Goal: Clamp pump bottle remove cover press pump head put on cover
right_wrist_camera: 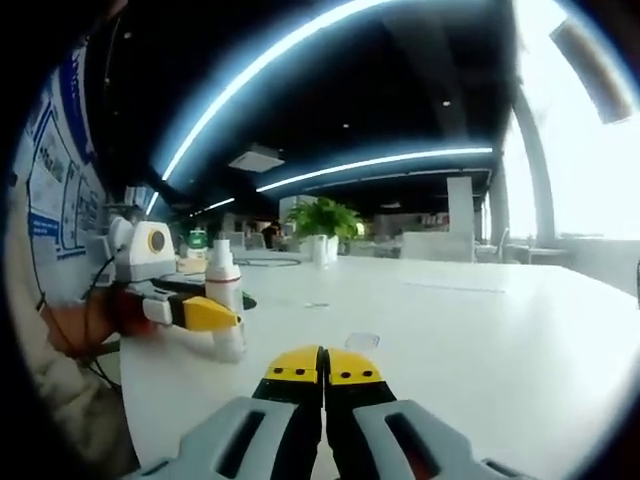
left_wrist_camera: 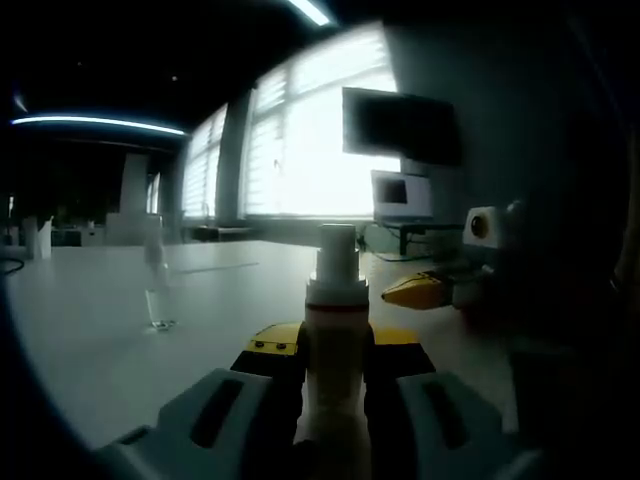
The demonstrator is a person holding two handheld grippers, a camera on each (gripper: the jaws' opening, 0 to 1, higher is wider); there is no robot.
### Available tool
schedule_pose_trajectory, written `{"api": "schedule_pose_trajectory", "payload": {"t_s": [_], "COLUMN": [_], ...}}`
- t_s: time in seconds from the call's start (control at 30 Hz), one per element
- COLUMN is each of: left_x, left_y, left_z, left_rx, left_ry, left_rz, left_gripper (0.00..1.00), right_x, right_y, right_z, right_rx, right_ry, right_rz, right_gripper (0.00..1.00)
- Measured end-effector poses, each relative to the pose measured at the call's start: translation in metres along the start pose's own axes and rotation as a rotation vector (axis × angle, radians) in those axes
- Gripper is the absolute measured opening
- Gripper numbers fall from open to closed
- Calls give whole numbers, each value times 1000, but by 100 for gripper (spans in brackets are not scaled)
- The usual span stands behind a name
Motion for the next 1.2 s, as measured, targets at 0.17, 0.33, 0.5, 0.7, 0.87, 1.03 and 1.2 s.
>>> {"api": "schedule_pose_trajectory", "payload": {"t_s": [0.17,0.33,0.5,0.7,0.87,1.03,1.2], "left_x": [0,0,0,0,0,1,1], "left_y": [0,0,0,0,0,0,0], "left_z": [0,1,1,0,-1,-1,-1], "left_rx": [0,0,0,-1,-2,-1,-1], "left_ry": [1,2,3,3,3,1,0], "left_rz": [0,0,0,-1,-1,-1,-2], "left_gripper": [13,13,13,13,13,13,13], "right_x": [2,-3,-1,-1,3,3,2], "right_y": [0,-1,1,0,3,2,2], "right_z": [1,-2,1,-2,-6,-4,-6], "right_rx": [9,-10,0,-6,-17,-14,-11], "right_ry": [8,30,50,21,-22,-18,-23], "right_rz": [-7,27,17,13,-19,-18,-17], "right_gripper": [0,0,0,0,0,0,0]}}
Point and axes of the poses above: the point that each gripper's makers call its tool centre point, and the gripper's own axes: y roughly forward along the fingers, z roughly to its right, x roughly out of its underside, the point moved 2 cm from there along -y, roughly backward along the fingers, and after that the axes turned 7 degrees about -x, right-handed, at the moved point
